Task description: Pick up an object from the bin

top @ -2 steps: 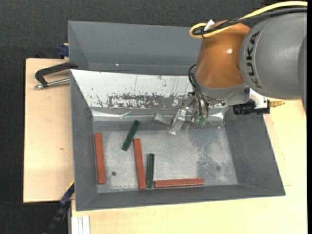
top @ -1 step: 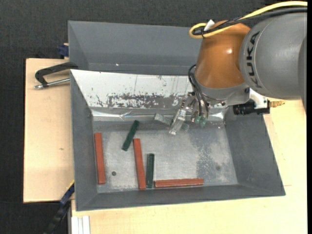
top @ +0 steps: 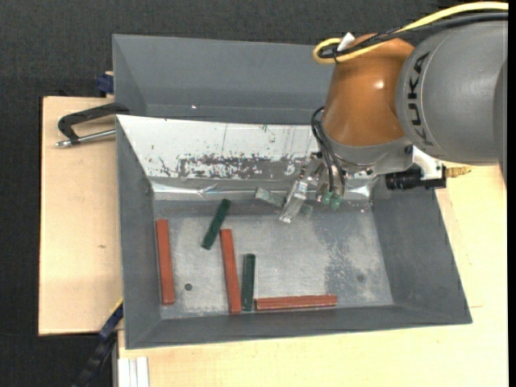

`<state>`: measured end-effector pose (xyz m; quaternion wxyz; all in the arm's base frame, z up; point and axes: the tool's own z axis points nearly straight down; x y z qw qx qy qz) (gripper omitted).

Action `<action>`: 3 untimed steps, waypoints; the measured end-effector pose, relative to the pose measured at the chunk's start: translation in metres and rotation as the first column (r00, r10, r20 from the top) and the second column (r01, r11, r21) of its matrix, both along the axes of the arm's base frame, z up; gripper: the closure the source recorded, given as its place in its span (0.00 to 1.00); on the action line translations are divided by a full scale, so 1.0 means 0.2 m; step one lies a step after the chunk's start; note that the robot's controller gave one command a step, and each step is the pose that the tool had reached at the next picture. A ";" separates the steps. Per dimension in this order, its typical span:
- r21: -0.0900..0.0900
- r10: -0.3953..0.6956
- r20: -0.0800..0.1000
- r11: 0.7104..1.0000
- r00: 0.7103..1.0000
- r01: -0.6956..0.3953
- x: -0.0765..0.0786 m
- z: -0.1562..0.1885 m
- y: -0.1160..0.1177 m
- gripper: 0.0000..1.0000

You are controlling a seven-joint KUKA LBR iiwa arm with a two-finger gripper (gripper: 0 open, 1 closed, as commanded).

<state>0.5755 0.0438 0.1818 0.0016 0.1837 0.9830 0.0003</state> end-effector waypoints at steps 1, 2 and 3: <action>0.000 0.000 0.000 1.000 1.000 0.000 0.00 0.00 0.00 1.00; 0.000 0.000 0.000 1.000 1.000 0.000 0.00 0.00 0.00 1.00; 0.000 0.000 0.000 1.000 1.000 0.000 0.00 0.00 0.00 1.00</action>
Offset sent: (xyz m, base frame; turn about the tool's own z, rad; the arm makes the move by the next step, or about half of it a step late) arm 0.0000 0.0000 0.0000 0.0000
